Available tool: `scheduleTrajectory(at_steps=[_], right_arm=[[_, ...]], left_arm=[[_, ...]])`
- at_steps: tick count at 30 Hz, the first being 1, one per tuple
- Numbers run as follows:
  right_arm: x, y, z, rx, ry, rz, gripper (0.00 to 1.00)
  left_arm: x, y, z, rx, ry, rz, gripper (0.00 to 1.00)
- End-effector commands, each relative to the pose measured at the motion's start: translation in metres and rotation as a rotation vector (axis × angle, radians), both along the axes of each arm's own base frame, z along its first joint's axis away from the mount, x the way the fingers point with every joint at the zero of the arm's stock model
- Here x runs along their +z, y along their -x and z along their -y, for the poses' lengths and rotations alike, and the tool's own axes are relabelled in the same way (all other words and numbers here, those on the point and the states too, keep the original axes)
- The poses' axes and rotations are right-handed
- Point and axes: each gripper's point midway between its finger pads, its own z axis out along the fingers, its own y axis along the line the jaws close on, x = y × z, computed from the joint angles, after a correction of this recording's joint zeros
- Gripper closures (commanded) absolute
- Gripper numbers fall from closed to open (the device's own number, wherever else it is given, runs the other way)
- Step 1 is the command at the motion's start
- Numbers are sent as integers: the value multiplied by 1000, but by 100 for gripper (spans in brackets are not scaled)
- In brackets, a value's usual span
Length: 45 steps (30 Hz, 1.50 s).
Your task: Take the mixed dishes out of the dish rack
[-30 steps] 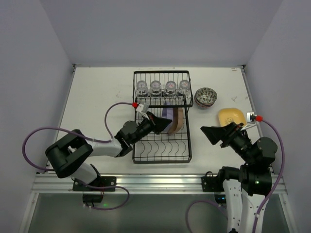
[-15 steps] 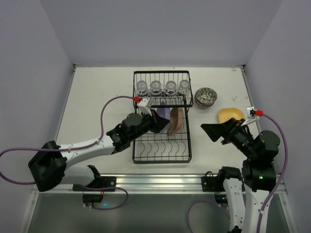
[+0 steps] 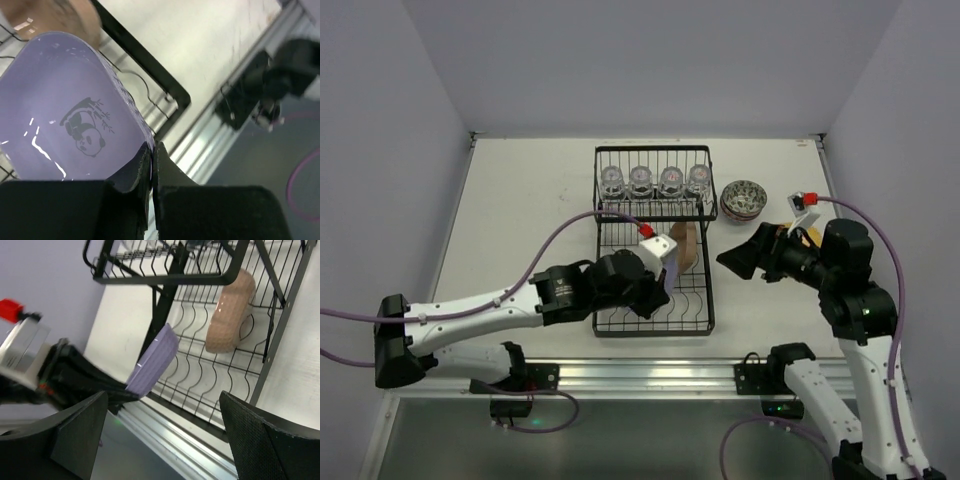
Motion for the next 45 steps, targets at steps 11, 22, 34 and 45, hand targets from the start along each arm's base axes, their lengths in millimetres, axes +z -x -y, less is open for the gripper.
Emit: scheduleTrajectory(at_steps=[11, 22, 34, 45], right_arm=[[-94, 40, -42, 227, 256, -269, 19], [-148, 70, -87, 366, 372, -385, 48], [-144, 56, -85, 334, 440, -348, 100], [-123, 32, -47, 113, 328, -288, 100]], left_arm=[[-31, 134, -21, -564, -515, 338, 100], [-26, 143, 6, -685, -589, 491, 100], [-43, 147, -3, -743, -629, 474, 100], [0, 96, -32, -449, -501, 558, 0]])
